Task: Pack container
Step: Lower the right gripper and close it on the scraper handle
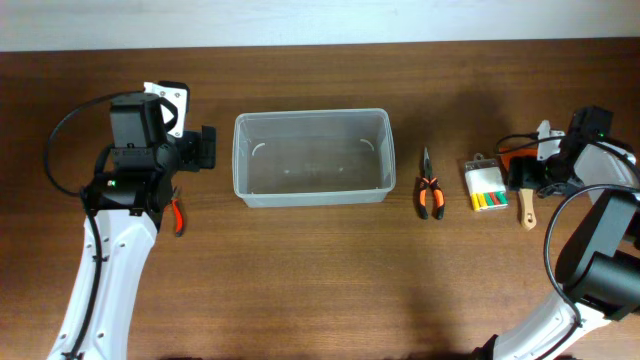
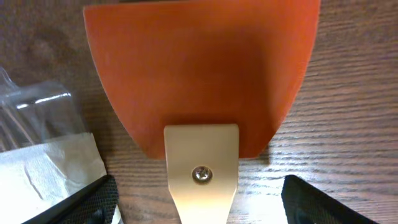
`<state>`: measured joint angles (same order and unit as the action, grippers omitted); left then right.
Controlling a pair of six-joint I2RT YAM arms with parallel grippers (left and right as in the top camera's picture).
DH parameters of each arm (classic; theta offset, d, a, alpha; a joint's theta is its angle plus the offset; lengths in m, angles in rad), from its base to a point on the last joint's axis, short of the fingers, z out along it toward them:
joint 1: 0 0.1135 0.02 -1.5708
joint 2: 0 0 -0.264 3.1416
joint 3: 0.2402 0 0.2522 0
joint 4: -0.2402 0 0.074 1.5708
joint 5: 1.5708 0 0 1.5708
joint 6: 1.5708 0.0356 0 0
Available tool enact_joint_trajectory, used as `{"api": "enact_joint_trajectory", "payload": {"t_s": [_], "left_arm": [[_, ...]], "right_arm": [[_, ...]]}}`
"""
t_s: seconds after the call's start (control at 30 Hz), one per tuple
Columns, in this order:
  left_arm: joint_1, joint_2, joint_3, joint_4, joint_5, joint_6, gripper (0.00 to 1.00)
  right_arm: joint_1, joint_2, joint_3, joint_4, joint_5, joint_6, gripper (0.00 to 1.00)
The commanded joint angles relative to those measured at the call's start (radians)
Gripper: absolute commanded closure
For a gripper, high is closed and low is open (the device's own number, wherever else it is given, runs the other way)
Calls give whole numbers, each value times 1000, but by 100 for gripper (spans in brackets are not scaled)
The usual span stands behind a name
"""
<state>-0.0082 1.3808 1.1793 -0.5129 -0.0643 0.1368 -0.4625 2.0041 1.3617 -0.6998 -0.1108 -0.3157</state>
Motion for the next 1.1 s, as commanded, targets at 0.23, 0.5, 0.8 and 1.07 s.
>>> {"api": "enact_joint_trajectory", "payload": {"t_s": [0.23, 0.5, 0.8, 1.07], "left_arm": [[1, 5, 20, 3, -11, -9, 1], [1, 5, 20, 3, -11, -9, 1], [1, 5, 20, 3, -11, -9, 1], [1, 5, 20, 3, -11, -9, 1]], "right_arm": [[-3, 41, 15, 9, 44, 10, 19], [-3, 63, 15, 13, 44, 10, 28], [-3, 63, 15, 27, 44, 27, 37], [-2, 63, 15, 20, 43, 44, 43]]}}
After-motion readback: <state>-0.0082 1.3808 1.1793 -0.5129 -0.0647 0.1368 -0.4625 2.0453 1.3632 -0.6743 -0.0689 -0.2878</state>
